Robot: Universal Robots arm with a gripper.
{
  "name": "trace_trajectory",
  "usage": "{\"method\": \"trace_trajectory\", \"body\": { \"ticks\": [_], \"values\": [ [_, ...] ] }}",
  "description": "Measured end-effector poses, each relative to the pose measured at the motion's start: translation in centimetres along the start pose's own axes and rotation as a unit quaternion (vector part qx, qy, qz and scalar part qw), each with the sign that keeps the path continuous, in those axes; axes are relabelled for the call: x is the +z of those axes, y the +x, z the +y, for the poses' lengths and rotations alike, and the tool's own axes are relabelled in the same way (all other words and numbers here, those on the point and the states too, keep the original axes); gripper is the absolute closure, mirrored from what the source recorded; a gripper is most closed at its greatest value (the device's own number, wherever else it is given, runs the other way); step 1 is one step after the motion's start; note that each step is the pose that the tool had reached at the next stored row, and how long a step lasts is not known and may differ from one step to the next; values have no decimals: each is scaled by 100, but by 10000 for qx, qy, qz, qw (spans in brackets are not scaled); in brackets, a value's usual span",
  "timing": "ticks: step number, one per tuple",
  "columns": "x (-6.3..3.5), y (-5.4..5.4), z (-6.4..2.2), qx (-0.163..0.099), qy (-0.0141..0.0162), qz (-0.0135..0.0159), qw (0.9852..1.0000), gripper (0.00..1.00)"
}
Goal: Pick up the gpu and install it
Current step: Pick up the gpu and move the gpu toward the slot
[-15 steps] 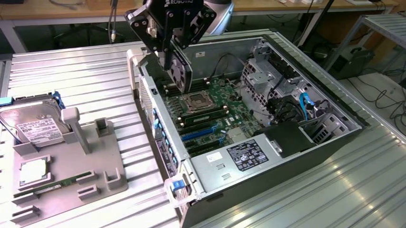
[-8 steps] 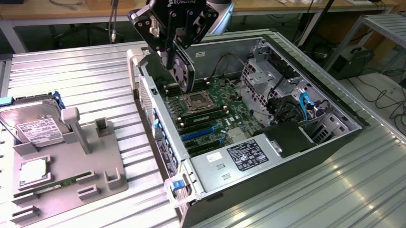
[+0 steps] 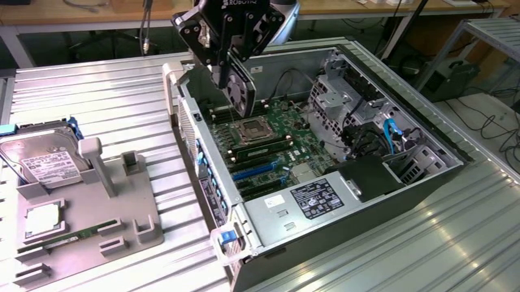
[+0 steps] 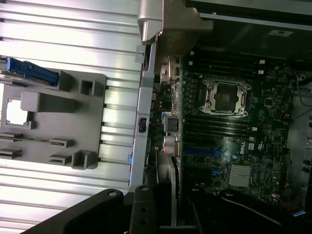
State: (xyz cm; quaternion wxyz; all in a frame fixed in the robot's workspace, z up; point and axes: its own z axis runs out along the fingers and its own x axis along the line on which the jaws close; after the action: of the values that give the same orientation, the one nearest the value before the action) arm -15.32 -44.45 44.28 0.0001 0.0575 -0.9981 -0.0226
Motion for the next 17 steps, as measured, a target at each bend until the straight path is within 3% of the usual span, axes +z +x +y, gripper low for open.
{"method": "trace_trajectory", "body": {
  "ticks": [10,17],
  "values": [
    [6,-72,-8,-16,0,-1,10000,73],
    [23,-150,-17,150,1,-10,9999,73]
  ]
}}
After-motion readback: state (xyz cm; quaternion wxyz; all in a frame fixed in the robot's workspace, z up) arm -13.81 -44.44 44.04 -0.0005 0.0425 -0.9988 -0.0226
